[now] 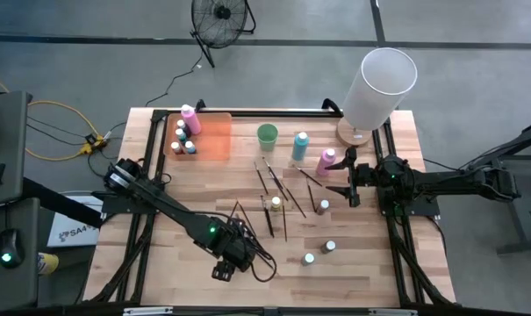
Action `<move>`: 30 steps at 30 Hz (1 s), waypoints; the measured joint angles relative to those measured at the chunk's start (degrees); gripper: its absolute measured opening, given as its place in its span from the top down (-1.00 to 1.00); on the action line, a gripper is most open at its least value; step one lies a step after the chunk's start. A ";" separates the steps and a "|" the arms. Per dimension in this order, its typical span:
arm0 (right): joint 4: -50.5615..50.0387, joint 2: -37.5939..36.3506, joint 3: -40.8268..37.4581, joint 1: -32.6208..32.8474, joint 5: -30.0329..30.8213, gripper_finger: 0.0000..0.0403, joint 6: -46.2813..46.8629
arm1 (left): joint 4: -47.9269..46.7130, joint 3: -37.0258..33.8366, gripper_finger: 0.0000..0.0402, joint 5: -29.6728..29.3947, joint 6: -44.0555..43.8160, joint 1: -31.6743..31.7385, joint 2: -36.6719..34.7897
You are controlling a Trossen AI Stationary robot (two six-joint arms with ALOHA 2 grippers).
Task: Pick & Place Paint Supplies
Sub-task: Put the violet paint bottle into the orange bin
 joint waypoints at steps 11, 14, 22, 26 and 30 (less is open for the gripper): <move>-0.77 0.00 0.00 0.01 0.00 -0.42 0.00 | 0.26 0.12 -0.09 0.02 -1.64 0.00 0.00; -0.77 0.00 0.00 0.02 0.00 -0.42 0.02 | 0.26 0.12 0.05 0.07 -2.49 0.00 0.00; -0.77 -0.02 0.00 0.00 0.00 -0.42 0.02 | 0.35 0.17 0.44 0.04 -5.56 0.12 -0.09; -0.77 0.00 0.00 -0.01 0.00 -0.42 0.01 | -0.93 0.99 0.44 0.18 -8.86 1.04 -0.09; -0.77 -0.02 0.00 -0.01 0.00 -0.42 0.02 | -1.83 3.27 0.44 0.17 -8.86 2.10 -0.09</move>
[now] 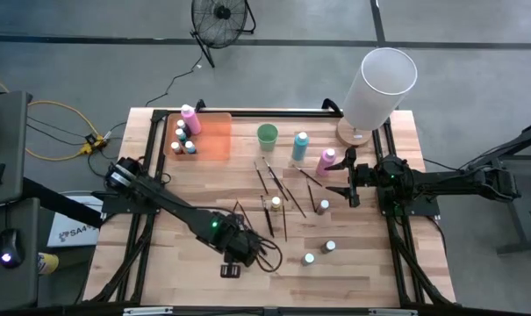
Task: Pick & Place Paint Supplies
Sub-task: Put the violet paint bottle into the orange bin
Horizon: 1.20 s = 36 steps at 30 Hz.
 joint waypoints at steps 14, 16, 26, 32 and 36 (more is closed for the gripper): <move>-0.26 0.01 0.00 0.00 0.00 -0.42 -0.01 | -22.24 13.88 0.44 -1.99 -2.79 11.36 -1.92; -0.26 0.00 0.00 0.02 0.00 -0.42 -0.02 | -23.84 14.69 0.44 -2.96 -2.54 14.11 -2.78; -1.51 0.00 0.00 0.00 0.00 -0.42 -0.02 | -30.78 14.80 0.44 -7.74 2.81 30.88 -6.56; -1.57 0.00 0.00 0.01 0.00 -0.42 -0.02 | -31.34 14.75 0.44 -7.95 5.03 42.11 -6.62; -1.57 0.00 0.00 0.01 0.00 -0.42 -0.02 | -28.71 12.06 0.44 -8.05 4.76 48.51 -6.66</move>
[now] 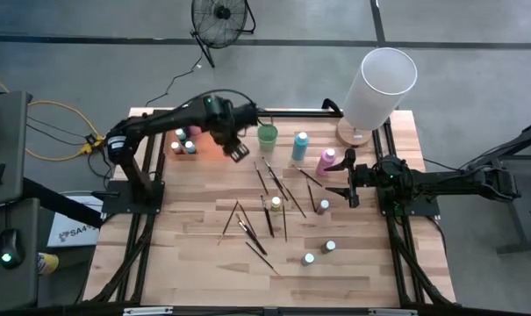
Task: Pick & Place Paint Supplies
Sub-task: Put the violet paint bottle into the orange bin
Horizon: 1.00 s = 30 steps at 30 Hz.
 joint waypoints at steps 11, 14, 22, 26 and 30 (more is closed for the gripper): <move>-0.03 0.02 0.00 -0.01 0.00 -0.42 0.00 | 11.22 -16.33 0.44 -0.41 -6.52 13.58 -5.78; -0.03 0.02 0.00 -0.01 0.00 -0.42 0.00 | 13.02 -19.46 0.44 -1.33 -9.35 15.46 -6.10; -0.02 0.00 0.00 0.00 -0.01 -0.42 0.01 | 18.61 -25.91 0.44 -2.50 -12.42 19.66 -7.26; -0.03 0.00 0.00 0.00 0.00 -0.42 0.00 | 21.47 -29.70 0.44 -2.47 -14.34 21.33 -9.69; -0.02 0.00 0.00 -0.01 0.00 -0.42 0.01 | 22.34 -33.28 0.44 -2.27 -15.76 22.33 -12.37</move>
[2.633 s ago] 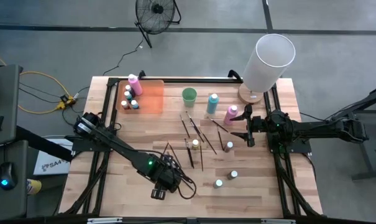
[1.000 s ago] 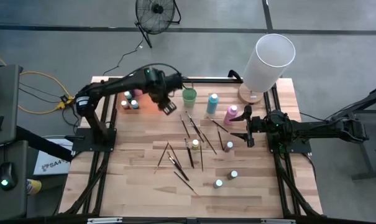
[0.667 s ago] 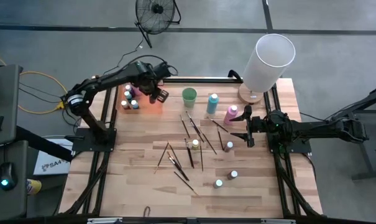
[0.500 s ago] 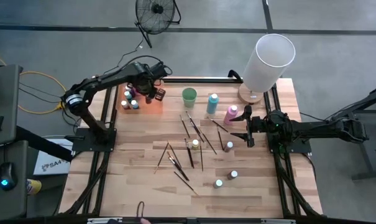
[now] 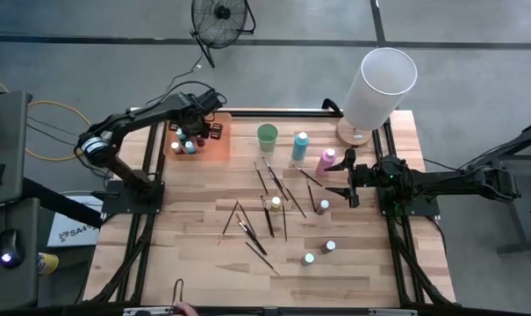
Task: Pick & Place Paint Supplies
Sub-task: Put the violet paint bottle into the orange bin
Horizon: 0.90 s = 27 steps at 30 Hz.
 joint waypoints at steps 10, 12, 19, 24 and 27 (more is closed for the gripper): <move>-0.02 0.01 0.00 0.02 0.00 -0.42 -0.01 | 3.14 -6.92 0.44 0.30 -5.40 1.79 -4.51; 0.00 0.00 0.00 0.00 0.00 -0.42 -0.01 | 4.57 -7.79 0.44 0.45 -5.49 2.21 -4.66; 0.00 0.00 0.00 0.02 -0.02 -0.42 -0.01 | 7.35 -8.94 0.38 1.27 -7.19 4.13 -4.84; -0.01 0.00 0.00 0.00 0.00 -0.42 0.01 | 6.62 -8.94 0.36 1.36 -7.21 4.43 -4.82; -0.01 0.00 0.00 0.02 0.00 -0.42 0.00 | 6.01 -8.94 0.36 1.26 -7.31 4.81 -4.82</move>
